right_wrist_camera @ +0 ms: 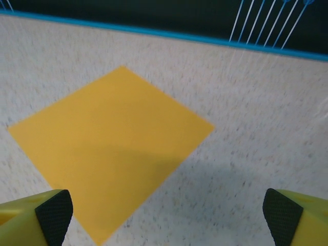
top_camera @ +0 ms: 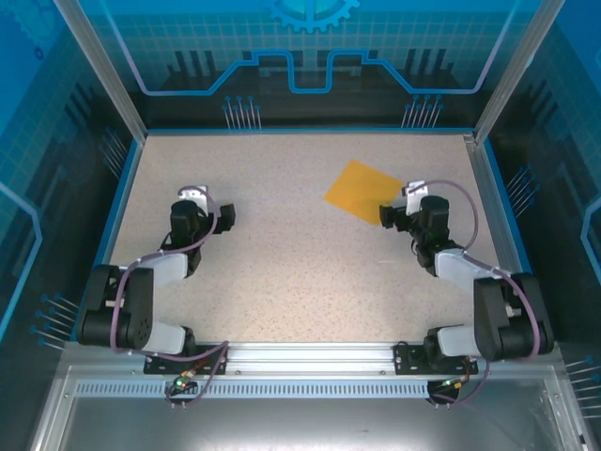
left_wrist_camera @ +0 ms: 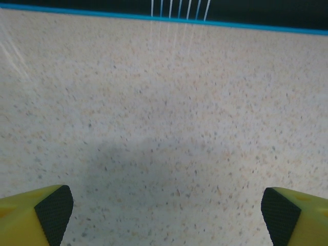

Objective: Fold a paper plane with a square sheet of paper (pick it up from the middle)
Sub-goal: Move the square sheet of paper to the center of the table.

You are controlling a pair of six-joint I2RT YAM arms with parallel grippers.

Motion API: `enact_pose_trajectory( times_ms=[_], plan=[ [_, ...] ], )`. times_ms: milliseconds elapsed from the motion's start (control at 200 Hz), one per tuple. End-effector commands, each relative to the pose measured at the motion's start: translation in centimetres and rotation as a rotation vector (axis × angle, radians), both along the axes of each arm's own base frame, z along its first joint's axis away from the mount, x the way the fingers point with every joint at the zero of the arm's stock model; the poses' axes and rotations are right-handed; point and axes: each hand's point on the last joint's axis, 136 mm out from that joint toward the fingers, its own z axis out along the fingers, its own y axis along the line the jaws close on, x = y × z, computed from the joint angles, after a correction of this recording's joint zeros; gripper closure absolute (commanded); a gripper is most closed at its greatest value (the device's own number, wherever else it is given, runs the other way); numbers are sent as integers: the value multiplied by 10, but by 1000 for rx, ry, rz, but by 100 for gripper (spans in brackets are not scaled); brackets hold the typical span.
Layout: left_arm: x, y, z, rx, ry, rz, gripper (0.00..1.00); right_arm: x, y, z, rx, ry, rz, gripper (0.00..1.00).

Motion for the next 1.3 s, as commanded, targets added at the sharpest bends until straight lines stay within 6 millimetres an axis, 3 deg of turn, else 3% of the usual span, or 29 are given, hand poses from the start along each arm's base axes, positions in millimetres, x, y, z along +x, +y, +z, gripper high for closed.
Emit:
enact_pose_trajectory(
  times_ms=[0,130,295,500,670,840,1050,1296],
  plan=[
    [-4,13,22,-47,22,102,2,-5,1,19,46,137,-96,1],
    [-14,25,44,-190,76,261,1,3,2,19,176,380,-263,1],
    [-20,10,60,-302,222,266,2,30,53,-5,202,524,-183,0],
    [-22,-8,73,-350,314,199,2,67,92,-38,339,626,-164,1],
    [-24,-18,76,-383,338,155,2,90,99,-72,380,699,-200,1],
    [-24,-23,76,-395,366,134,2,98,91,-102,398,763,-264,1],
    [-26,-29,78,-422,387,109,1,71,79,-128,445,875,-375,1],
    [-36,-37,90,-515,413,129,1,-13,79,-137,432,1014,-485,1]
  ],
)
